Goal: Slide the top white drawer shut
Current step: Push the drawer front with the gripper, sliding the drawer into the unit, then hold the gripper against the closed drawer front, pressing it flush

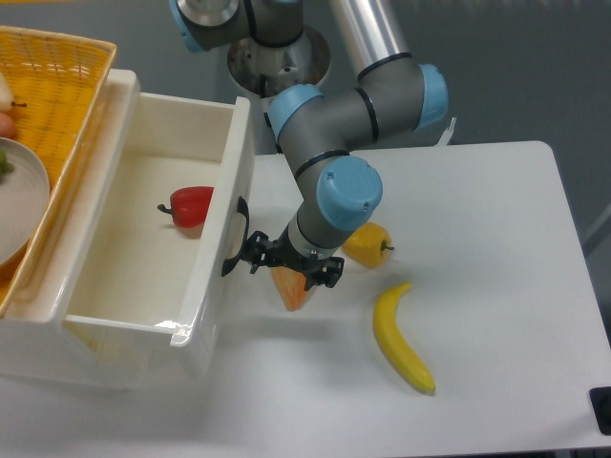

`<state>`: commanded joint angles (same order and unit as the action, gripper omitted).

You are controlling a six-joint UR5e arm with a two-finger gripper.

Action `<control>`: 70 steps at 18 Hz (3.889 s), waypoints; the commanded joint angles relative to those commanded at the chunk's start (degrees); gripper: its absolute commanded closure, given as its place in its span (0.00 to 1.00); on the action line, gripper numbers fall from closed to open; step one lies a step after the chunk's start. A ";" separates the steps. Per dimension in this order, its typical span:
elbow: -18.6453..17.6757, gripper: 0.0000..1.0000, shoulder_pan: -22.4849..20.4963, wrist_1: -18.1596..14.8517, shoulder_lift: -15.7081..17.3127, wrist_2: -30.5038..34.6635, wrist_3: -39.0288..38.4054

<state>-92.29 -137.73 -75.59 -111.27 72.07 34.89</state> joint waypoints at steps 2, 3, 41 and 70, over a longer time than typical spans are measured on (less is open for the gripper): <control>0.00 0.00 0.18 -0.09 0.00 -0.09 0.00; 0.00 0.00 0.26 -0.09 0.26 -0.09 0.00; -0.53 0.00 7.29 -2.20 3.69 -3.87 -0.09; -0.35 0.00 9.14 -2.90 5.54 -5.54 -0.53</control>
<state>-92.64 -128.58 -78.49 -105.73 66.53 34.36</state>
